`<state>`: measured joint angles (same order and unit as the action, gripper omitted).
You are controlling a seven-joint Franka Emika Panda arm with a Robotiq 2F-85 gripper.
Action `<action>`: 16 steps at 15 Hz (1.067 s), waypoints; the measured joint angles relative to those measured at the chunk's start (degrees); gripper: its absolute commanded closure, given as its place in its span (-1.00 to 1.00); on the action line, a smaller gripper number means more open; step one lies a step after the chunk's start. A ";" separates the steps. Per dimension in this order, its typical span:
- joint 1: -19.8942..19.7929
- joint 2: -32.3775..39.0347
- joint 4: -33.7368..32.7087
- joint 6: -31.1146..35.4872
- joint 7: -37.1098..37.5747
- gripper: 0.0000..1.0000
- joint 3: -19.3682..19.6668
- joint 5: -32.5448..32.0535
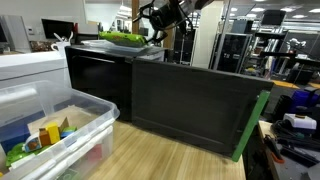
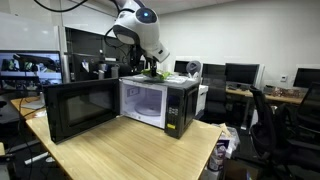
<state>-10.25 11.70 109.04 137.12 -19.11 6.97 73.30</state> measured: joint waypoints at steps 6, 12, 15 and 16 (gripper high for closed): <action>0.00 0.32 0.00 -0.03 -4.67 -1.00 -0.27 5.43; 0.04 0.48 0.01 -0.02 -5.24 -0.33 -0.22 4.88; 0.08 0.50 0.01 -0.13 -2.72 0.13 -0.19 -0.15; 0.09 0.50 0.01 -0.23 -1.95 0.30 -0.19 -1.82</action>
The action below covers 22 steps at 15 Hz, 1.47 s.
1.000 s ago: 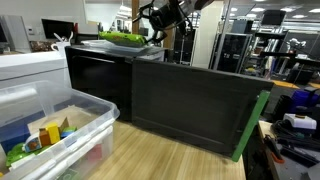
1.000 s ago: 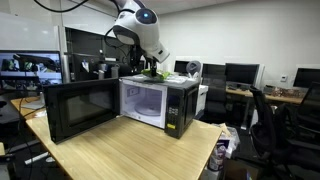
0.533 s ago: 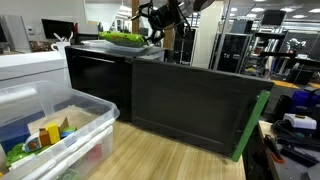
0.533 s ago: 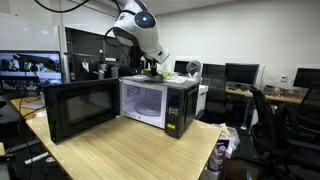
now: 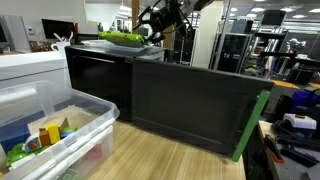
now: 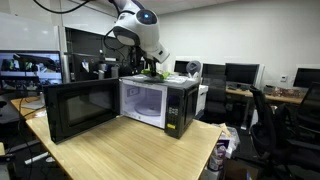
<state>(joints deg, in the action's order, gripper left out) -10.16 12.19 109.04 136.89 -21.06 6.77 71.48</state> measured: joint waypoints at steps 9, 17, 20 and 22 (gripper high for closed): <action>0.00 0.00 -0.05 -0.40 0.36 1.00 -0.01 -2.35; -0.33 -0.69 -1.84 -7.36 3.83 1.00 1.39 -4.83; -0.92 -0.91 -3.55 -10.62 4.20 1.00 2.30 -4.84; -1.57 -1.04 -4.77 -12.95 4.22 1.00 2.91 -4.84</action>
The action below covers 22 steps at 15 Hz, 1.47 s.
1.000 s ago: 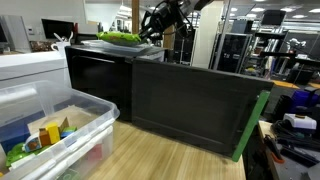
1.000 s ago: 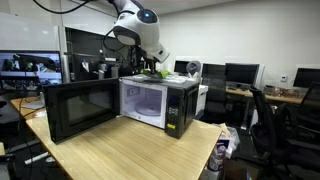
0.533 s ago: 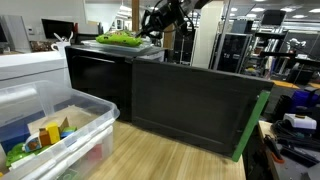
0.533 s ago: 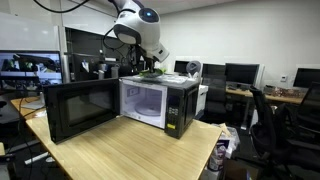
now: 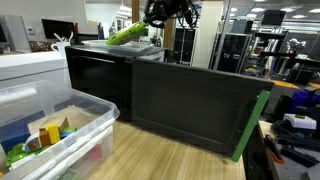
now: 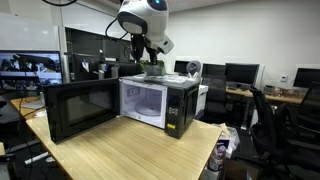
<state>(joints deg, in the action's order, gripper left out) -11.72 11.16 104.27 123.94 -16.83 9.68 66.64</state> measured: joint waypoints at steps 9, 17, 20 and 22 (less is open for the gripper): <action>-3.81 -0.05 -3.87 -12.63 0.00 1.00 3.23 -0.04; -5.55 0.10 -5.50 -18.87 -0.04 1.00 4.93 -1.37; -6.04 0.04 -6.30 -21.69 -0.04 1.00 5.32 -1.91; -6.45 -0.11 -7.04 -23.61 -0.04 1.00 5.88 -2.38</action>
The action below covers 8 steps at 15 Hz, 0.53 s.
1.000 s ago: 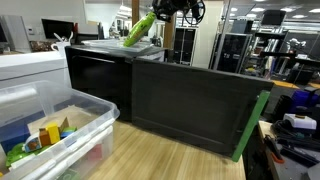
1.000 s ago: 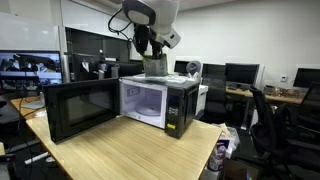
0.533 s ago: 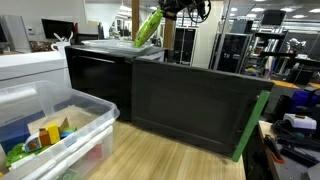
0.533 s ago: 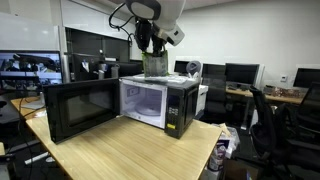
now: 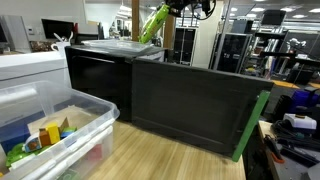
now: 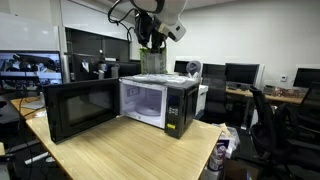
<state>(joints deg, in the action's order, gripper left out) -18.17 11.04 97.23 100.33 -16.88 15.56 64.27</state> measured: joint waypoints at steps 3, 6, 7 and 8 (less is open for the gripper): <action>-0.69 -0.67 -0.49 -0.76 0.01 1.00 1.03 -0.17; -1.59 -1.65 -0.26 -1.63 0.02 1.00 2.20 -0.61; -1.91 -1.95 -0.03 -2.08 0.02 1.00 2.43 -1.15; -2.11 -2.42 0.53 -2.54 0.02 1.00 2.75 -1.79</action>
<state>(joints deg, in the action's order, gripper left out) -20.28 8.62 97.76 97.79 -16.86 18.31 62.47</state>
